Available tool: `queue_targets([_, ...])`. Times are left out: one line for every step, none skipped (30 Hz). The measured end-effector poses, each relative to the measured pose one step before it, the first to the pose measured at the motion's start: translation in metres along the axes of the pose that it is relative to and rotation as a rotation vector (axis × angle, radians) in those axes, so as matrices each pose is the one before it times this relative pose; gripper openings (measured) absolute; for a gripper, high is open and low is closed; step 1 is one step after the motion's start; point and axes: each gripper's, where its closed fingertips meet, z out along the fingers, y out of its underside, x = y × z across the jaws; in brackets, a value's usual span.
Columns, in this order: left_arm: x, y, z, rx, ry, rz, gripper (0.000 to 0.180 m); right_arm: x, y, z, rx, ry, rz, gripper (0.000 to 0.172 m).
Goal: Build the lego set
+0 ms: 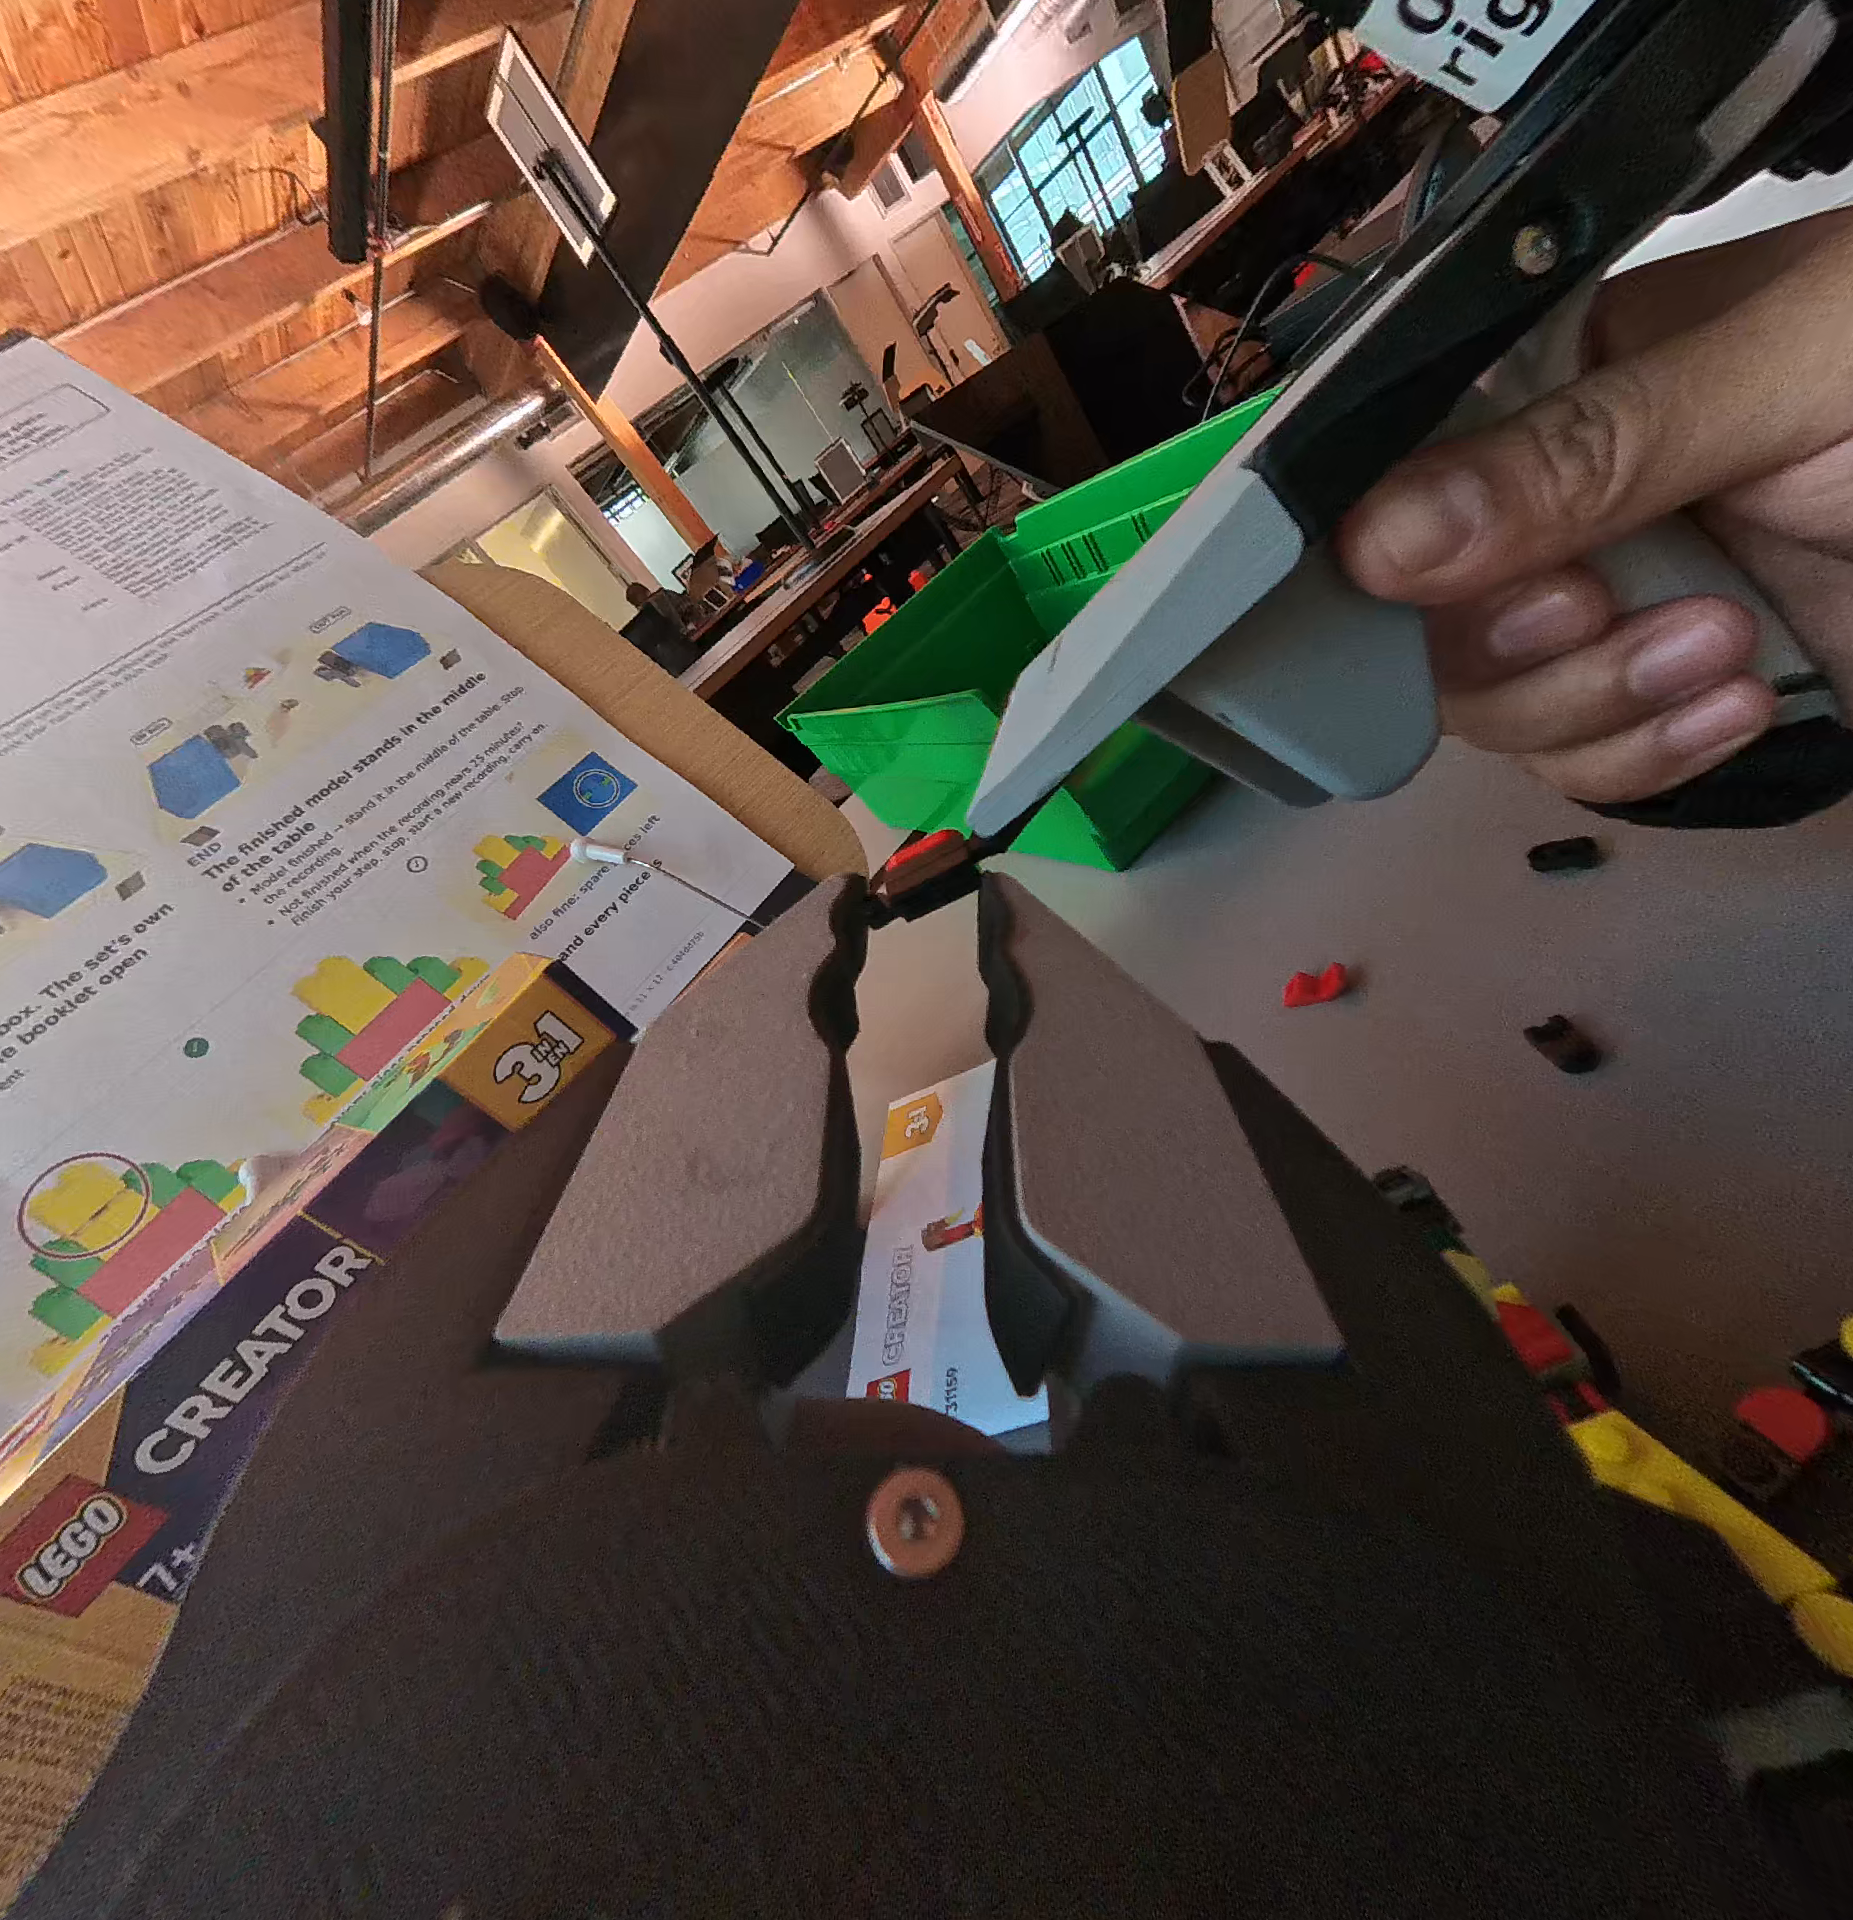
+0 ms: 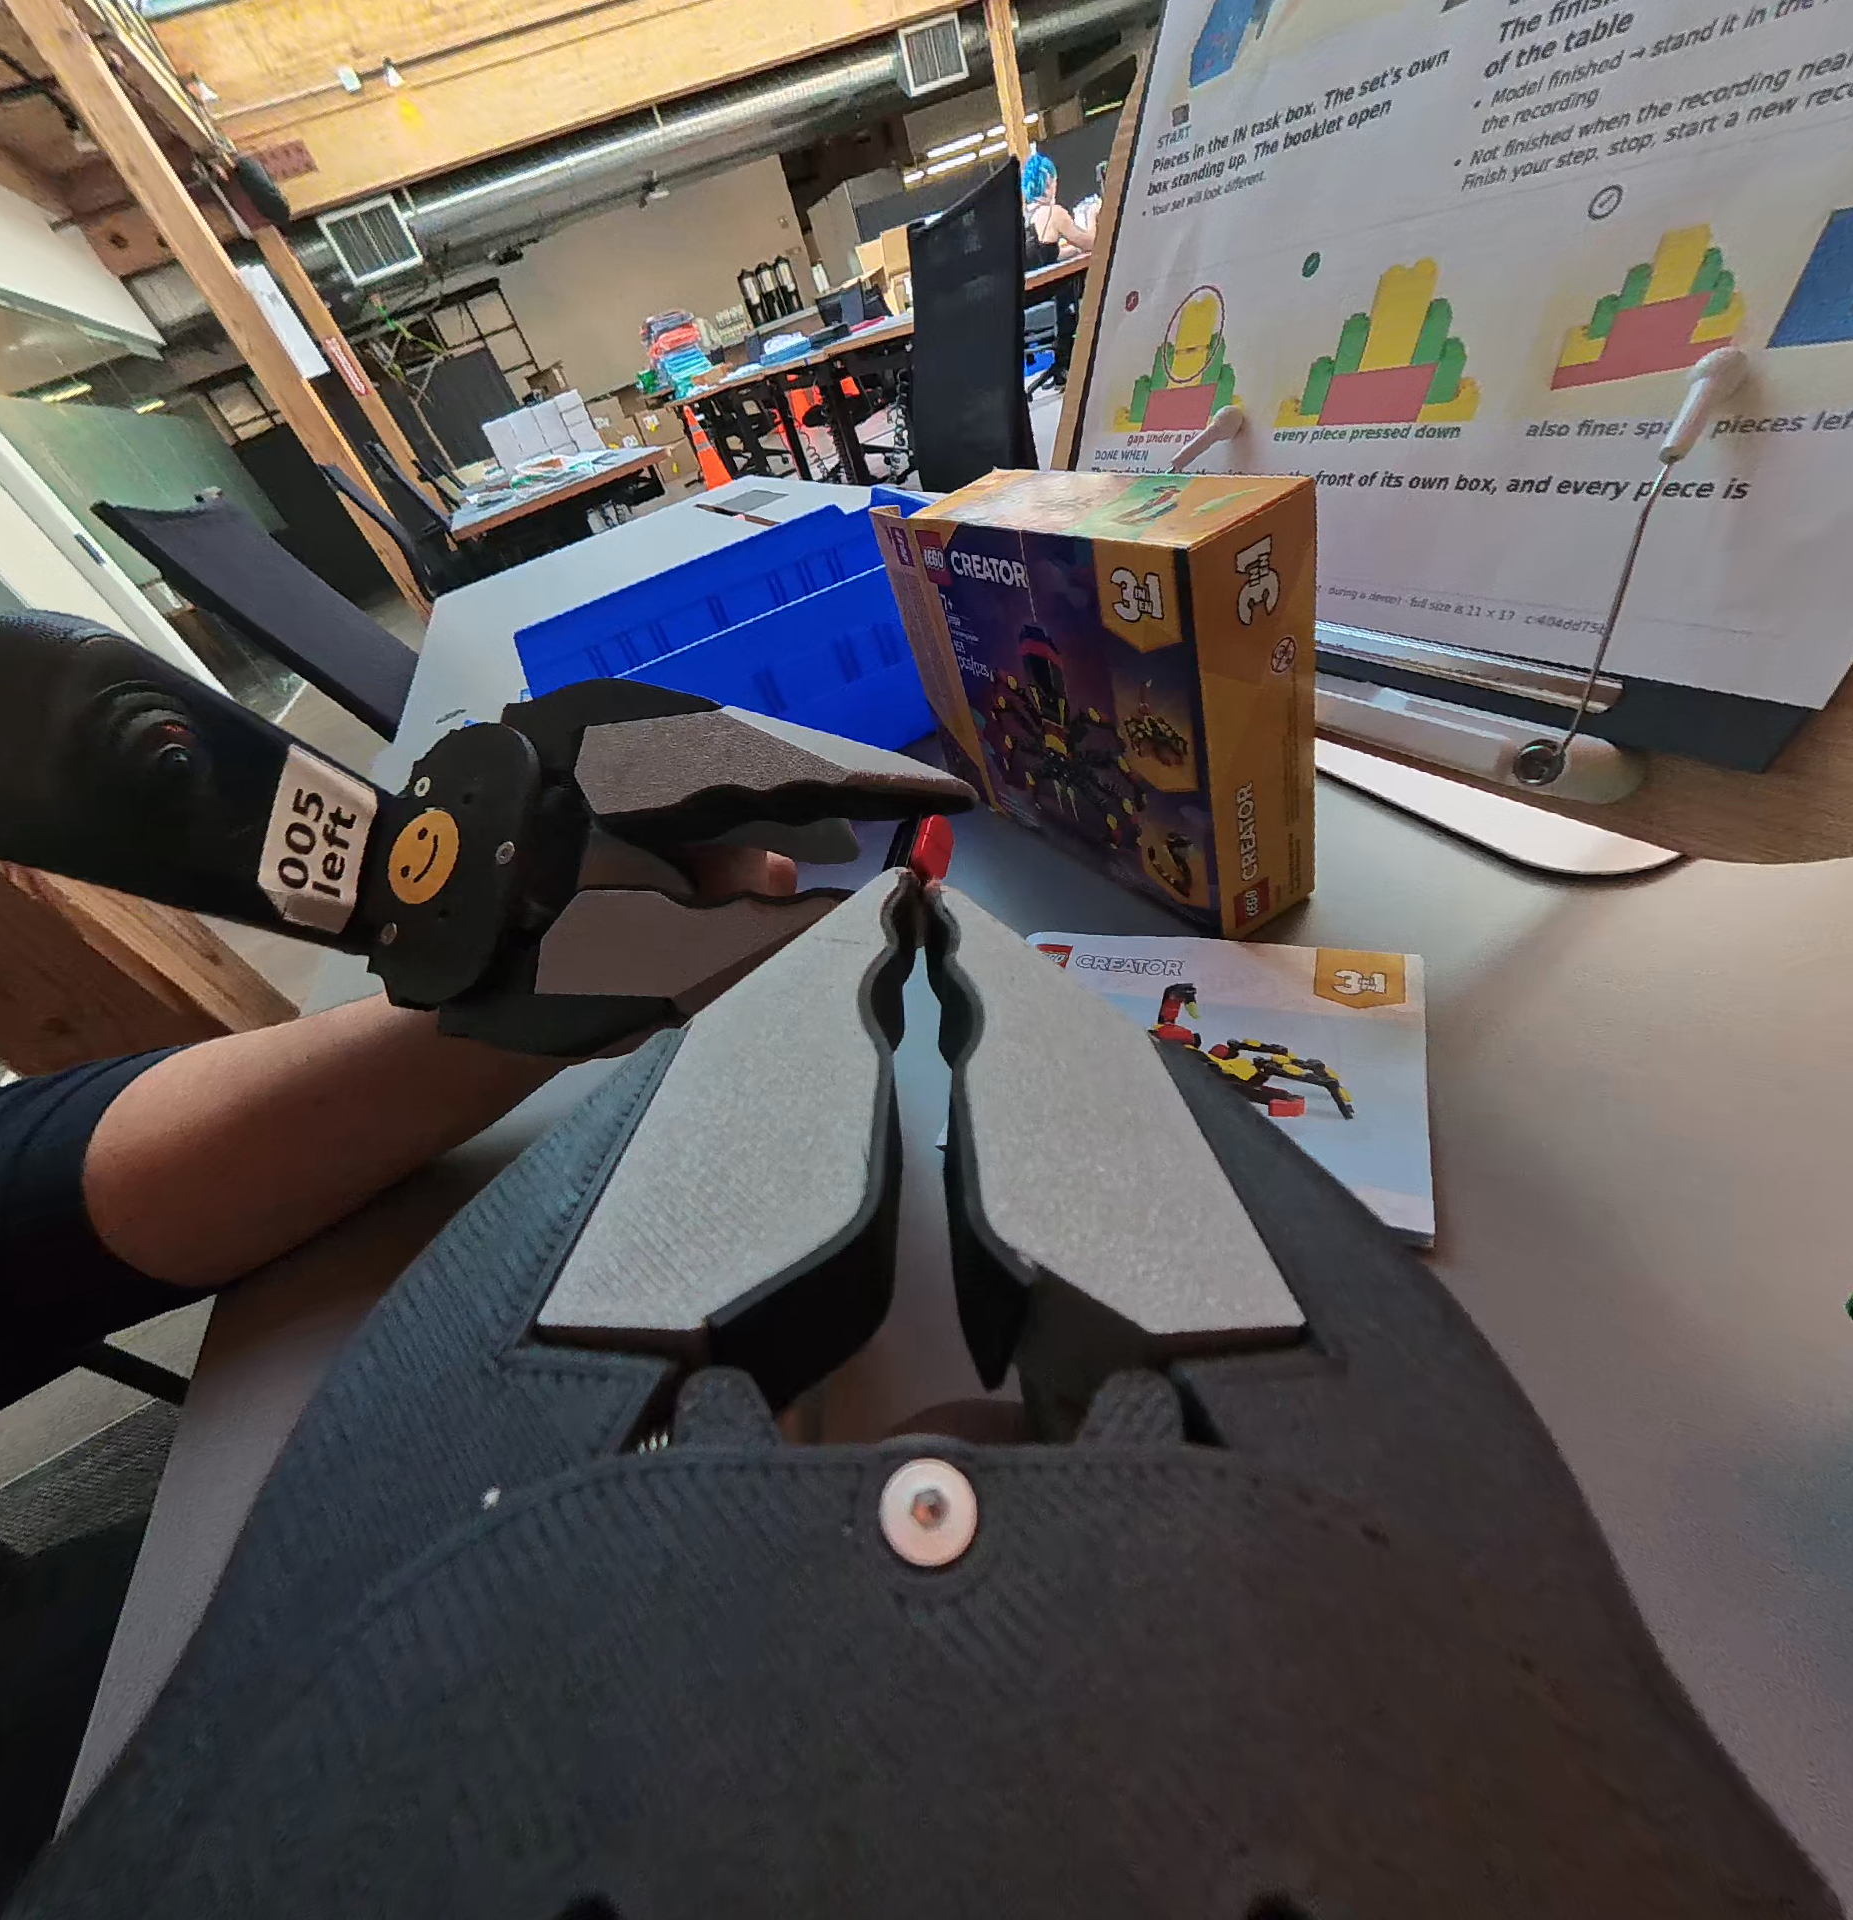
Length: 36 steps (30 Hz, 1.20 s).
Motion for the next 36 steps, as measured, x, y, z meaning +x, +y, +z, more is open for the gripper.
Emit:
queue_targets([0.00023, 0.00028, -0.00002, 0.0016, 0.0050, -0.0037, 0.020, 0.00029, 0.00033, -0.00005, -0.0020, 0.0003, -0.0017, 0.000])
queue_targets([0.00056, 0.00068, -0.00003, -0.0022, 0.0059, -0.0015, 0.020, 0.00162, -0.00036, -0.00108, 0.0027, 0.0076, 0.0032, 0.000])
queue_targets([0.00497, 0.00389, -0.00132, -0.0164, 0.0341, 0.0193, 0.002, 0.00612, -0.00849, -0.00497, 0.0521, 0.0230, 0.0109, 0.000])
queue_targets([0.00539, -0.00584, -0.00146, 0.0440, 0.0157, 0.0049, 0.000, 0.00874, -0.00585, -0.00603, 0.0257, 0.0239, 0.0212, 0.000])
queue_targets([0.00555, -0.00087, 0.00048, -0.0090, 0.0217, 0.0026, 0.001, 0.00579, -0.00661, -0.00702, 0.0305, -0.0021, 0.0219, 0.000])
queue_targets([-0.00168, -0.00447, -0.00001, 0.0156, -0.0252, 0.0142, 0.000, 0.00357, -0.00306, -0.00563, 0.0083, -0.0131, 0.0219, 0.000])
queue_targets([-0.00427, -0.00168, -0.00001, -0.0026, -0.0303, 0.0014, 0.000, 0.00319, -0.00134, -0.00424, 0.0049, -0.0039, 0.0135, 0.000])
queue_targets([-0.00497, 0.00147, 0.00038, -0.0150, -0.0261, -0.0093, 0.001, 0.00200, -0.00192, -0.00313, 0.0136, 0.0011, 0.0097, 0.000])
queue_targets([-0.00013, 0.00296, 0.00050, -0.0148, 0.0060, -0.0061, 0.002, 0.00054, -0.00145, -0.00131, 0.0086, -0.0006, 0.0107, 0.000])
queue_targets([0.00090, 0.00394, 0.00065, -0.0166, 0.0066, -0.0056, 0.002, -0.00032, -0.00071, 0.00013, 0.0035, 0.0007, 0.0059, 0.000])
queue_targets([0.00033, 0.00261, 0.00087, -0.0078, -0.0045, -0.0035, 0.002, -0.00171, 0.00069, 0.00148, -0.0019, -0.0031, -0.0024, 0.000])
queue_targets([0.00281, 0.00152, 0.00103, -0.0054, 0.0117, -0.0017, 0.002, -0.00168, 0.00389, 0.00297, -0.0175, -0.0036, -0.0075, 0.000])
queue_targets([0.00255, -0.00032, 0.00100, 0.0008, 0.0106, -0.0022, 0.001, -0.00185, 0.00687, 0.00447, -0.0347, -0.0072, -0.0095, 0.000])
queue_targets([0.00027, -0.00126, 0.00062, 0.0033, -0.0047, 0.0096, 0.001, -0.00328, 0.00834, 0.00557, -0.0433, -0.0225, -0.0021, 0.000])
queue_targets([-0.00015, -0.00095, 0.00029, 0.0001, -0.0085, 0.0269, 0.002, -0.00368, 0.00761, 0.00535, -0.0384, -0.0310, 0.0122, 0.000])
queue_targets([0.00011, 0.00027, 0.00002, -0.0045, -0.0100, 0.0419, 0.001, -0.00250, 0.00460, 0.00384, -0.0189, -0.0224, 0.0112, 0.000])
queue_targets([-0.00030, 0.00062, -0.00039, -0.0027, -0.0171, 0.0546, 0.001, -0.00022, 0.00229, 0.00187, -0.0085, -0.0036, -0.0014, 0.000])
queue_targets([0.00001, 0.00189, -0.00016, -0.0098, -0.0160, 0.0606, 0.001, 0.00094, 0.00159, 0.00051, -0.0115, 0.0066, -0.0119, 0.000])
queue_targets([-0.00026, 0.00291, 0.00038, -0.0187, -0.0157, 0.0454, 0.001, 0.00071, 0.00079, -0.00052, -0.0107, 0.0067, -0.0152, 0.000])
queue_targets([-0.00001, 0.00161, 0.00079, -0.0127, -0.0087, 0.0191, 0.001, 0.00027, -0.00080, -0.00111, -0.0015, 0.0048, -0.0116, 0.000])
queue_targets([0.00035, -0.00049, 0.00052, 0.0014, -0.0002, -0.0021, 0.000, 0.00025, -0.00193, -0.00149, 0.0086, 0.0045, -0.0054, 0.000])
queue_targets([0.00037, -0.00146, 0.00004, 0.0067, 0.0029, -0.0079, 0.000, -0.00047, -0.00264, -0.00137, 0.0143, -0.0015, -0.0014, 0.000])
queue_targets([-0.00064, -0.00058, -0.00019, 0.0017, -0.0038, -0.0016, 0.000, -0.00161, -0.00183, -0.00099, 0.0097, -0.0111, 0.0012, 0.000])
queue_targets([-0.00106, 0.00018, -0.00005, -0.0025, -0.0075, 0.0058, 0.000, -0.00110, -0.00052, -0.00050, 0.0019, -0.0088, 0.0020, 0.000])
queue_targets([-0.00018, 0.00050, -0.00012, -0.0031, -0.0008, 0.0020, 0.000, -0.00018, -0.00014, -0.00020, -0.0002, -0.0030, -0.0004, 0.003])
queue_targets([0.00014, -0.00009, -0.00003, 0.0014, 0.0024, -0.0040, 0.000, -0.00062, -0.00015, 0.00002, 0.0004, -0.0051, -0.0018, 0.005])
queue_targets([-0.00001, -0.00073, -0.00019, 0.0049, 0.0015, -0.0056, 0.000, -0.00132, -0.00038, 0.00002, 0.0007, -0.0096, -0.0018, 0.006])
queue_targets([0.00000, -0.00043, -0.00007, 0.0023, 0.0025, -0.0030, 0.000, -0.00186, -0.00072, -0.00008, 0.0031, -0.0118, -0.0012, 0.008])
queue_targets([0.00022, -0.00016, -0.00010, 0.0003, 0.0034, -0.0023, 0.000, -0.00234, -0.00085, -0.00013, 0.0027, -0.0148, -0.0015, 0.009])
queue_targets([-0.00033, -0.00017, -0.00006, 0.0009, -0.0008, -0.0018, 0.000, -0.00172, -0.00019, -0.00012, -0.0012, -0.0100, -0.0021, 0.009])
queue_targets([-0.00006, -0.00006, 0.00003, 0.0004, -0.0002, 0.0004, 0.000, -0.00034, 0.00050, 0.00003, -0.0055, -0.0007, -0.0037, 0.009])
queue_targets([0.00001, 0.00003, -0.00001, -0.0003, -0.0006, 0.0008, 0.000, 0.00019, 0.00109, 0.00018, -0.0084, 0.0024, -0.0053, 0.009])
queue_targets([0.00006, -0.00032, 0.00000, 0.0011, -0.0009, 0.0013, 0.000, -0.00028, 0.00106, 0.00048, -0.0070, 0.0003, -0.0059, 0.007])
queue_targets([0.00065, -0.00055, 0.00002, 0.0027, 0.0020, 0.0008, 0.000, -0.00064, 0.00103, 0.00065, -0.0053, -0.0017, -0.0050, 0.006])
queue_targets([0.00121, -0.00058, 0.00000, 0.0023, 0.0057, 0.0011, 0.000, -0.00038, 0.00085, 0.00078, -0.0044, 0.0002, -0.0034, 0.006])
queue_targets([0.00049, -0.00029, 0.00007, 0.0016, 0.0001, 0.0034, 0.000, 0.00010, 0.00063, 0.00057, -0.0032, 0.0025, -0.0025, 0.006])
